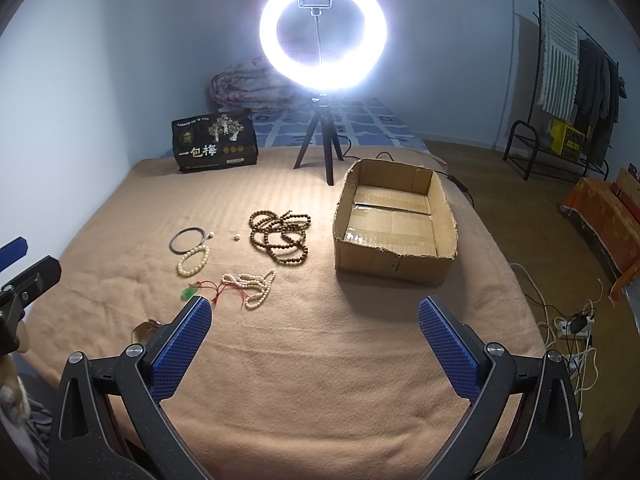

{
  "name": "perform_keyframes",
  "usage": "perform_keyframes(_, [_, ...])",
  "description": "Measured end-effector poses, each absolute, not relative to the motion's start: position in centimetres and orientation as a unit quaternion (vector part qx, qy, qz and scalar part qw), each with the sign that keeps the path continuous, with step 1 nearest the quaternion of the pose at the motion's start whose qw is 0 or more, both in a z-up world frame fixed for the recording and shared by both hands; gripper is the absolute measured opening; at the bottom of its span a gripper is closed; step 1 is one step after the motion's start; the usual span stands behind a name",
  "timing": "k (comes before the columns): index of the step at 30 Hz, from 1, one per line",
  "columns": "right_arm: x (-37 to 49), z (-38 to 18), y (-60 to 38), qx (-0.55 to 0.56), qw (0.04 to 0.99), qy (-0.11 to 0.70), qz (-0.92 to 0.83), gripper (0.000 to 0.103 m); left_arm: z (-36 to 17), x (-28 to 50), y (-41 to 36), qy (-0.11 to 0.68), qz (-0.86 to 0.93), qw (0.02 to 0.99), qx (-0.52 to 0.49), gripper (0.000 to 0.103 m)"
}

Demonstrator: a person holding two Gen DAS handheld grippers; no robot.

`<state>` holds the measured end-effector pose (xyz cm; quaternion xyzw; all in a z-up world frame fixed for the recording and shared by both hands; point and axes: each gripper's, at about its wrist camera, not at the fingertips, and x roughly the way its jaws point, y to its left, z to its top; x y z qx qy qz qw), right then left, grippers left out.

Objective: Organize jewelry

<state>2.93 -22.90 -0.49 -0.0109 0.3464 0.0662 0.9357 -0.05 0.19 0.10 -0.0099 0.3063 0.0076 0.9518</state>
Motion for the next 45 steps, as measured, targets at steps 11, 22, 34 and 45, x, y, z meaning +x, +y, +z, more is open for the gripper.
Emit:
perform_keyframes(11, [2.80,-0.68,-22.85,-0.012,0.935,0.347,0.070,0.103,0.23,-0.29,0.24,0.306,0.008,0.952,-0.009,0.103])
perform_keyframes(22, [2.75,-0.88,-22.61,-0.014,0.934,0.349,0.072,0.103,0.16,-0.34,0.19,0.304,0.009,0.952,-0.009,0.103])
perform_keyframes(34, [2.87,-0.78,-22.67,-0.015,0.933,0.351,0.074,0.103,0.13,-0.26,0.10,0.304,0.009,0.952,-0.009,0.103])
perform_keyframes(45, [2.85,-0.94,-22.58,-0.015,0.932,0.353,0.075,0.103,0.12,-0.27,0.10,0.305,0.009,0.952,-0.008,0.103])
